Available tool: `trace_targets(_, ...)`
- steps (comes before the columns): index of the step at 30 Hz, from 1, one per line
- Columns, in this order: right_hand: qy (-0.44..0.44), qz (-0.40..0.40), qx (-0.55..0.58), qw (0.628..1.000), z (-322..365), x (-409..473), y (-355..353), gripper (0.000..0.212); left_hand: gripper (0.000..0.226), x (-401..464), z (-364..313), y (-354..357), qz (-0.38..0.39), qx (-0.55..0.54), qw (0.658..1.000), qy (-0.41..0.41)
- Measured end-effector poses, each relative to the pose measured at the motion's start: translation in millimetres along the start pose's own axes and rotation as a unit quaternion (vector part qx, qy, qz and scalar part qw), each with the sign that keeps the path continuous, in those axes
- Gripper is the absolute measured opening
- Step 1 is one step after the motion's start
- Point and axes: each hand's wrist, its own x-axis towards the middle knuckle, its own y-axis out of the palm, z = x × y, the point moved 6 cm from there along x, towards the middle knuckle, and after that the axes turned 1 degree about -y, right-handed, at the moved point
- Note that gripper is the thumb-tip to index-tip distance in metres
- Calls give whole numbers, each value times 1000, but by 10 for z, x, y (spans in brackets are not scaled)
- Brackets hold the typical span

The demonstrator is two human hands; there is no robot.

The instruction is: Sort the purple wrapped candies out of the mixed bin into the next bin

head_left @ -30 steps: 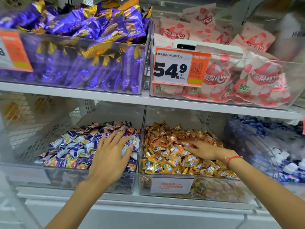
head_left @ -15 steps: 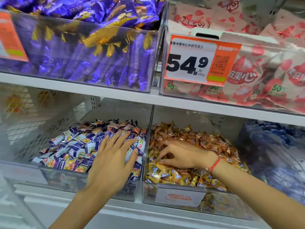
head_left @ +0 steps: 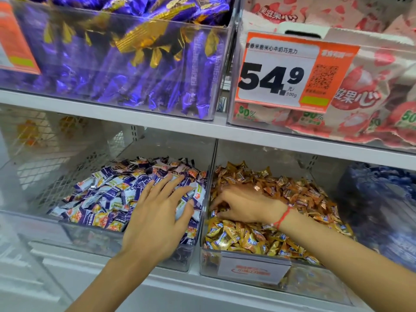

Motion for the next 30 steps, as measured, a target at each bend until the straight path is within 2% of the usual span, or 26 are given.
trace_targets(3,9,10,1,1000,-54,81,38,28,71,1,15,0,2,0,1000,-3)
trace_targets(5,47,21,99,994,-157,25,61,29,71,7,17,5,2,-2,1000,-6)
trace_targets(7,104,23,221,969,-284,-104,35,33,71,15,13,7,1,-4,1000,-8)
trace_targets(9,149,30,293,944,-379,-256,9,37,72,17,8,6,2,-3,1000,-10)
trace_targets(14,183,38,361,914,-466,-471,-8,40,72,7,11,2,1,-2,1000,-10)
trace_targets(17,181,21,404,896,-426,-521,-51,30,71,0,3,-7,0,-6,1000,-9)
trace_targets(19,178,6,409,895,-430,-537,-76,19,72,1,-3,-12,1,-7,1000,-9)
trace_targets(21,185,-51,400,896,-437,-524,-126,14,73,3,-4,-13,2,-5,1000,-9)
trace_targets(23,150,-114,333,924,-379,-472,-200,13,74,4,3,-12,0,-2,1000,-10)
trace_targets(25,70,-81,236,966,-191,-383,-186,16,75,0,1,-8,-1,0,1000,-9)
trace_targets(27,42,-49,212,975,-120,-302,-114,24,74,-6,6,-6,-4,-4,1000,-7)
trace_targets(28,71,-71,215,972,-188,-264,-105,30,72,-5,12,-2,-5,-7,1000,-6)
trace_targets(30,187,-129,163,960,-462,-228,-81,43,70,-7,18,6,-8,-12,1000,-6)
